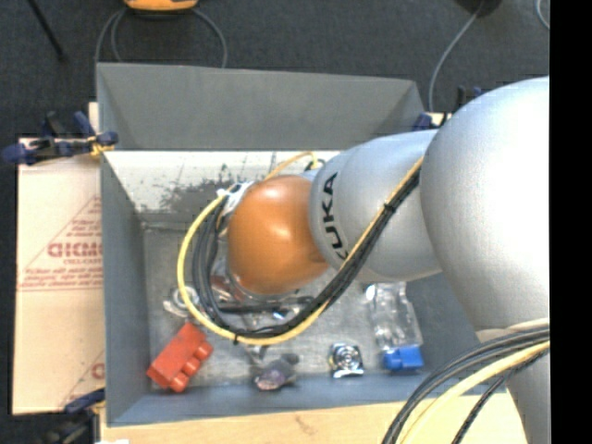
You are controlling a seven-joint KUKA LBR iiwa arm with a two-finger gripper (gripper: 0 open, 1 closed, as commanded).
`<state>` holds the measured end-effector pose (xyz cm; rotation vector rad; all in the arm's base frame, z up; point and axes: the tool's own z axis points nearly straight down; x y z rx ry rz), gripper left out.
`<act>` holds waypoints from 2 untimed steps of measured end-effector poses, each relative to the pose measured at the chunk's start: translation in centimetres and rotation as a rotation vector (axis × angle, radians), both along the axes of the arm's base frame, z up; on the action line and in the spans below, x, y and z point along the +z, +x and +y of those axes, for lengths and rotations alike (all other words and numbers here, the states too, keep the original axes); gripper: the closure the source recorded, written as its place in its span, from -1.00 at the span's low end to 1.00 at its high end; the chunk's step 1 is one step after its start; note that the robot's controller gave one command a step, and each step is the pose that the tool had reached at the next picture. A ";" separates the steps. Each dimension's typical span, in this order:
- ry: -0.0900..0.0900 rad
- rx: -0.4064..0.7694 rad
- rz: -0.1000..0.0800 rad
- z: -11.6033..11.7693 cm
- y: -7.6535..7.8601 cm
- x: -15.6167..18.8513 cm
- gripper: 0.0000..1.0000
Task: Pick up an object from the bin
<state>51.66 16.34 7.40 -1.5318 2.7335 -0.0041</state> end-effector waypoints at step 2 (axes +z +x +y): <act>-0.003 0.610 0.003 7.5 4.6 2.6 -1.00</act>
Offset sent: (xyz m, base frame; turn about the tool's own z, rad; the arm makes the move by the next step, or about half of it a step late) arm -0.0430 0.0419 0.0602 -0.1224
